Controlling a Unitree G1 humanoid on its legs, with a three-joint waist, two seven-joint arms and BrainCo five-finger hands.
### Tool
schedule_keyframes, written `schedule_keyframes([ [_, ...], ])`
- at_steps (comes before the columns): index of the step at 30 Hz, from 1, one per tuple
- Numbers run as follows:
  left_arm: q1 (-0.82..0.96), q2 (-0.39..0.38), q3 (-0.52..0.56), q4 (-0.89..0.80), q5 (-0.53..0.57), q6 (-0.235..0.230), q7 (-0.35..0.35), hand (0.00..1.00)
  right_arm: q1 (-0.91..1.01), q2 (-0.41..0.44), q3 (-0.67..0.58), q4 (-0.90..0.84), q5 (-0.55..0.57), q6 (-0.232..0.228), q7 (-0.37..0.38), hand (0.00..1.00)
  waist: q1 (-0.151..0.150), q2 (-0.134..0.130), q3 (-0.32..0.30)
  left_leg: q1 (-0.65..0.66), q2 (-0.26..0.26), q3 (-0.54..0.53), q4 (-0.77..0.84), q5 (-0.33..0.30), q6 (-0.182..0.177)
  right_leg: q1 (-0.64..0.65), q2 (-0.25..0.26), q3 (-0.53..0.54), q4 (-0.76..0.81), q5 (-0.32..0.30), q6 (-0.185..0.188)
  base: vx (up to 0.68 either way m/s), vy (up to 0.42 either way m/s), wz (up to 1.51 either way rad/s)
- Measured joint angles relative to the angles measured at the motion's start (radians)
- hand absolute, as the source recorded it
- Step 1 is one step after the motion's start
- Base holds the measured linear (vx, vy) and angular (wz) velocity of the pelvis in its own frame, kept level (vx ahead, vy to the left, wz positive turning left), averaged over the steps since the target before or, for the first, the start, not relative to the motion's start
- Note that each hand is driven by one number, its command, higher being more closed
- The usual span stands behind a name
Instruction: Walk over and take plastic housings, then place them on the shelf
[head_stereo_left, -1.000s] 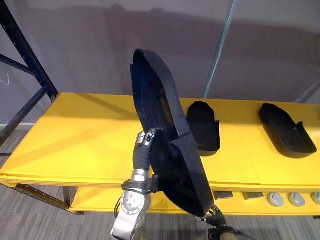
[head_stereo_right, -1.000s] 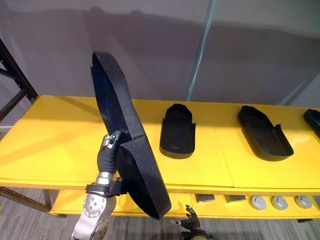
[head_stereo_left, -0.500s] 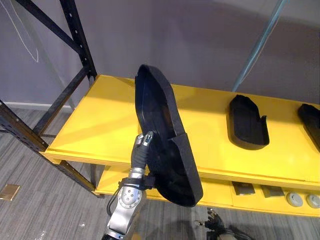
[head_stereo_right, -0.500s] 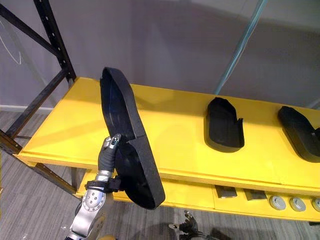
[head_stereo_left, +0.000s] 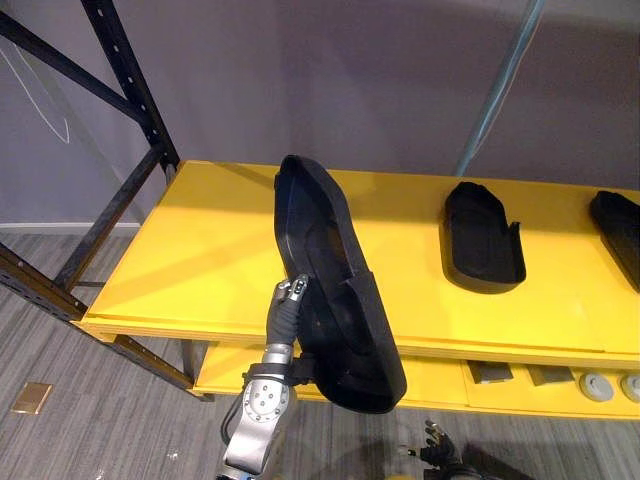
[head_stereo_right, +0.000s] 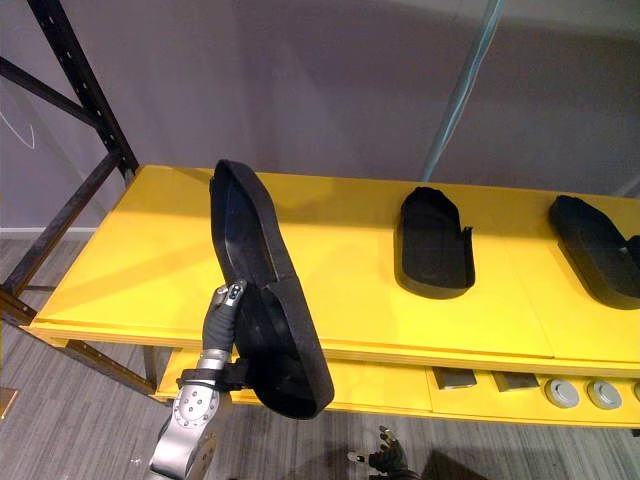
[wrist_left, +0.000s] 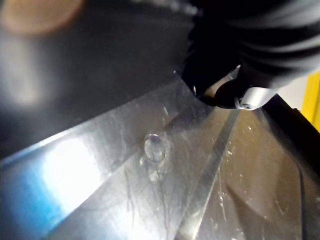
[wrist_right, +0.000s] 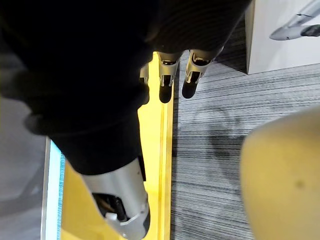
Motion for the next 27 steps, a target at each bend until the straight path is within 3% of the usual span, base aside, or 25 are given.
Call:
schedule_keyframes([
  [6,-0.052,0.061,0.078,0.075,0.066,0.036,0.039,1.00,0.012,-0.005,0.000,0.007,0.000,0.000,0.001,0.00,-0.005,0.005,-0.016,0.062,0.002,0.021,-0.134,0.067,0.001,0.018,0.015,0.001,-0.055,0.040,-0.012,0.04,0.004,-0.04],
  [14,-0.312,0.184,0.222,0.285,0.159,0.097,0.085,1.00,0.012,-0.020,-0.011,0.008,-0.001,0.000,0.024,0.00,-0.041,0.013,-0.026,0.071,-0.003,0.054,-0.200,0.121,0.007,0.028,0.019,0.024,-0.173,0.141,-0.002,-0.09,0.052,-0.13],
  [21,-0.499,0.265,0.267,0.453,0.195,0.135,0.108,1.00,0.017,-0.037,-0.010,-0.003,-0.001,-0.001,0.048,0.00,-0.060,0.023,-0.024,0.063,-0.022,0.069,-0.277,0.195,0.023,-0.027,0.008,0.024,-0.182,0.148,0.005,-0.19,0.010,-0.06],
  [27,-0.590,0.314,0.269,0.573,0.199,0.161,0.110,1.00,0.075,-0.056,-0.010,-0.003,-0.001,0.000,0.052,0.00,-0.089,0.025,-0.014,0.016,-0.023,0.072,-0.280,0.200,0.016,-0.075,0.017,0.053,-0.185,0.147,0.011,-0.10,0.009,-0.02],
])
